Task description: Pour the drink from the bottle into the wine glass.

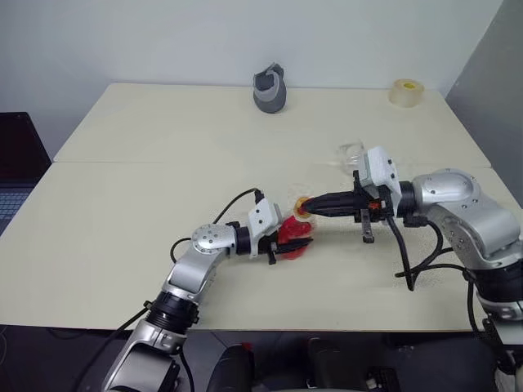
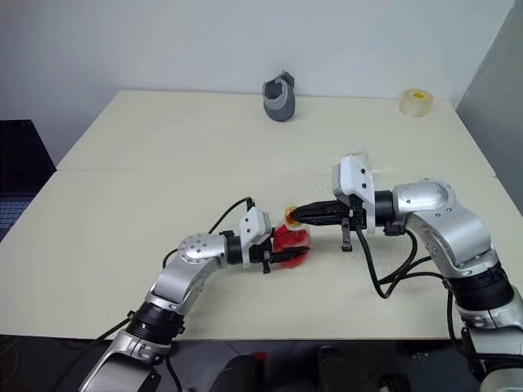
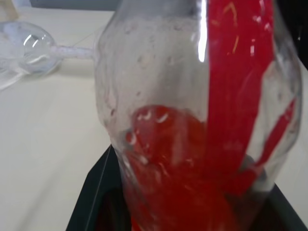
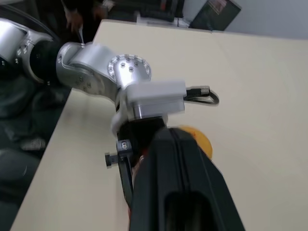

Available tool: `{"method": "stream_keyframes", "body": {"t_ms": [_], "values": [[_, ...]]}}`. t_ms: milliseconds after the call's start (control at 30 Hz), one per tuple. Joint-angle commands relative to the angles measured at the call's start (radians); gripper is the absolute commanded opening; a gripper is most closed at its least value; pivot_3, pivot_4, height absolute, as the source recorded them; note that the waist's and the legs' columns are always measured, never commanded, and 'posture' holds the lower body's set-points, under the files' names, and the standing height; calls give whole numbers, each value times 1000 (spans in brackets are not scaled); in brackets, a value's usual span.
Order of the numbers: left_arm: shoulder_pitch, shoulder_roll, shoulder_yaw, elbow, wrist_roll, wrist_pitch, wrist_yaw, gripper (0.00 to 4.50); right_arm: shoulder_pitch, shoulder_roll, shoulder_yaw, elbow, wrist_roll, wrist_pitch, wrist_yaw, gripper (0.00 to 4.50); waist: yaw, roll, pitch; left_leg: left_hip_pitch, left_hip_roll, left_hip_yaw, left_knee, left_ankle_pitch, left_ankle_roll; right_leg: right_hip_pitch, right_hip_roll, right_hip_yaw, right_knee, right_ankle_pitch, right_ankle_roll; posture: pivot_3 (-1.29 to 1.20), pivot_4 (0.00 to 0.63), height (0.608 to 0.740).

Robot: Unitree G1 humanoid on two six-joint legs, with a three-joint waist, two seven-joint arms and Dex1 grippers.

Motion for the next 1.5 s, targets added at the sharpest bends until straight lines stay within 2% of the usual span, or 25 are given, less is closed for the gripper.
{"method": "stream_keyframes", "body": {"t_ms": [33,167,200,267,367,467,500,567,667,1100,1233,1267,1400,1500], "values": [[-34,-17,9,-76,-30,-46,-17,1731,0,-21,-41,-13,52,100,8,0,1,0,0,0,0,-1,0,0,0,0,0,0,0,0,0,0,150,740],[-32,-33,18,-66,-20,-54,10,1713,39,-5,-135,-73,120,177,-82,0,4,0,0,-3,-1,-4,2,0,0,0,-2,0,0,0,0,0,150,740],[-30,-35,19,-65,-19,-55,14,1712,50,-2,-157,-86,132,192,-105,172,5,0,0,-3,-1,-6,2,0,0,0,-2,0,-1,0,0,0,150,740],[-31,-40,23,-58,-14,-61,27,1703,84,-2,-224,-129,182,236,-157,562,6,0,0,-4,-1,-7,3,0,0,0,-2,0,0,0,0,0,150,740],[-38,-47,29,-40,-8,-72,47,1667,146,23,-300,-242,218,279,-291,1584,7,0,0,-4,-1,-8,3,0,0,0,-2,-1,0,0,0,0,150,740],[-48,-59,28,-26,-3,-79,65,1656,237,113,-281,-395,128,274,-517,2608,4,0,0,-5,-1,-9,2,0,0,0,-2,-1,0,0,0,0,150,740],[-50,-60,26,-23,-3,-79,66,1656,259,158,-282,-435,143,289,-583,2638,3,0,0,-4,-1,-10,2,0,0,0,-2,-1,0,0,0,0,150,740],[-54,-64,21,-17,-5,-79,66,1626,288,234,-261,-497,143,311,-689,2638,1,1,0,-4,-1,-9,2,0,0,-1,-1,-1,2,0,0,0,150,740],[-60,-71,14,-7,-7,-82,62,1599,314,286,-217,-526,93,312,-774,2638,1,1,0,-4,-1,-9,2,1,-1,-1,-1,-1,2,0,0,0,150,740],[-75,-85,9,21,-2,-96,49,1549,355,287,-191,-541,80,298,-800,2638,1,1,0,-4,-2,-9,2,1,-1,-1,-1,-1,1,0,0,0,150,740],[-73,-86,9,19,0,-93,47,1496,358,260,-183,-537,71,290,-774,1415,1,1,0,-4,-2,-9,2,1,-1,-1,-1,-1,1,0,0,0,150,740],[-73,-86,9,19,0,-93,47,1472,354,258,-185,-534,73,290,-771,1281,1,1,0,-4,-2,-9,2,1,-1,-1,-1,-2,1,0,0,0,150,740],[-74,-87,9,17,0,-93,45,1295,327,234,-197,-502,76,279,-733,1281,1,1,0,-4,-2,-9,2,1,-1,-1,-1,-2,1,0,0,0,150,740],[-75,-86,5,10,-7,-88,34,1143,281,191,-209,-424,82,242,-640,1281,1,1,0,-4,-2,-9,2,1,-1,0,-1,-2,1,0,0,0,150,740]]}}
